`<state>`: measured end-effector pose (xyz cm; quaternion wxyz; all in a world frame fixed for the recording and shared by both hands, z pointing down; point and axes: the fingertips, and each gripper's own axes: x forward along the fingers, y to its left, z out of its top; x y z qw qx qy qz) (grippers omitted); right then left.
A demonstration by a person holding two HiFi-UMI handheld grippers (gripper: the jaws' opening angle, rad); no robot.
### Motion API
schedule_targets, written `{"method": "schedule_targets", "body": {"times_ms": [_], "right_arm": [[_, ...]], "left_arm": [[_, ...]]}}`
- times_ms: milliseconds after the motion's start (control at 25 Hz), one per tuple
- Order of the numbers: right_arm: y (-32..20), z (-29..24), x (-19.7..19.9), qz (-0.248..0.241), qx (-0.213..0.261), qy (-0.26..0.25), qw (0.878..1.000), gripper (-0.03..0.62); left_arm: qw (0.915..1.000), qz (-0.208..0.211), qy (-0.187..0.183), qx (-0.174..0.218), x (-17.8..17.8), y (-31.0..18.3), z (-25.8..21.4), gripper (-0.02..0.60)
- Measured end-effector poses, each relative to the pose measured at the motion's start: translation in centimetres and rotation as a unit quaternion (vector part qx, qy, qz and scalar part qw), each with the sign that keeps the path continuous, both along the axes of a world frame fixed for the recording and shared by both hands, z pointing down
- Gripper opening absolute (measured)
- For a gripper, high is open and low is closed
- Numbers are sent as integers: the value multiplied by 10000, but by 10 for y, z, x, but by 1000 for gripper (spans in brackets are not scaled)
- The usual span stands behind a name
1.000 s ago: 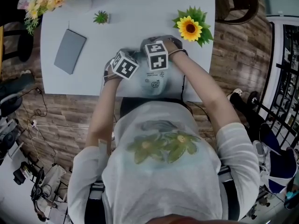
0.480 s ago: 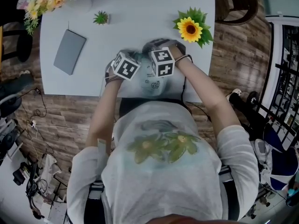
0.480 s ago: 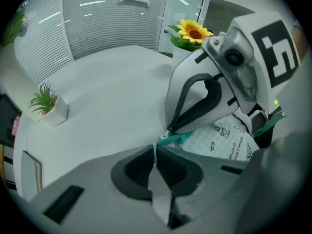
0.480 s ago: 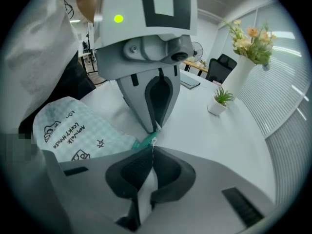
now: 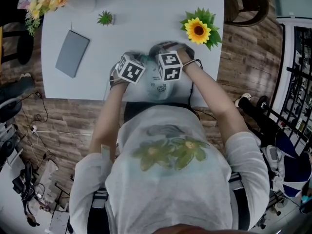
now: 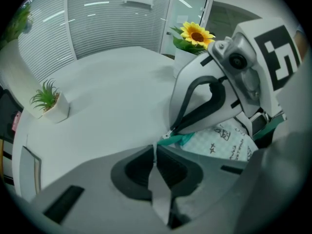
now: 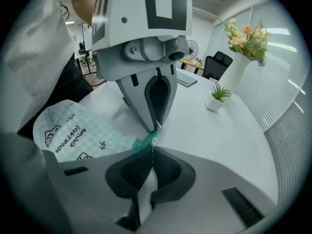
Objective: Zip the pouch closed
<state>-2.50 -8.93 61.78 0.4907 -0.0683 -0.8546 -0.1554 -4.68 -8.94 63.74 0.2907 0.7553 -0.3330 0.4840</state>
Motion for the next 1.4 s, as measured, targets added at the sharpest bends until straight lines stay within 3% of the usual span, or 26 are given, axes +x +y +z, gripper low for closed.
{"method": "schedule_targets", "body": {"times_ms": [160, 720, 960, 1400], "right_arm": [[1, -1, 4, 35, -59, 206, 9998, 18], [4, -3, 12, 196, 125, 171, 9996, 18], [2, -1, 13, 41, 390, 312, 9987, 18], [2, -1, 14, -9, 441, 543, 9975, 18]], "left_arm": [[10000, -53, 39, -67, 0, -1, 1, 26], [9998, -161, 96, -65, 0, -2, 0, 26], [9998, -175, 92, -57, 0, -1, 0, 26], [9998, -178, 94, -39, 0, -2, 0, 26]]}}
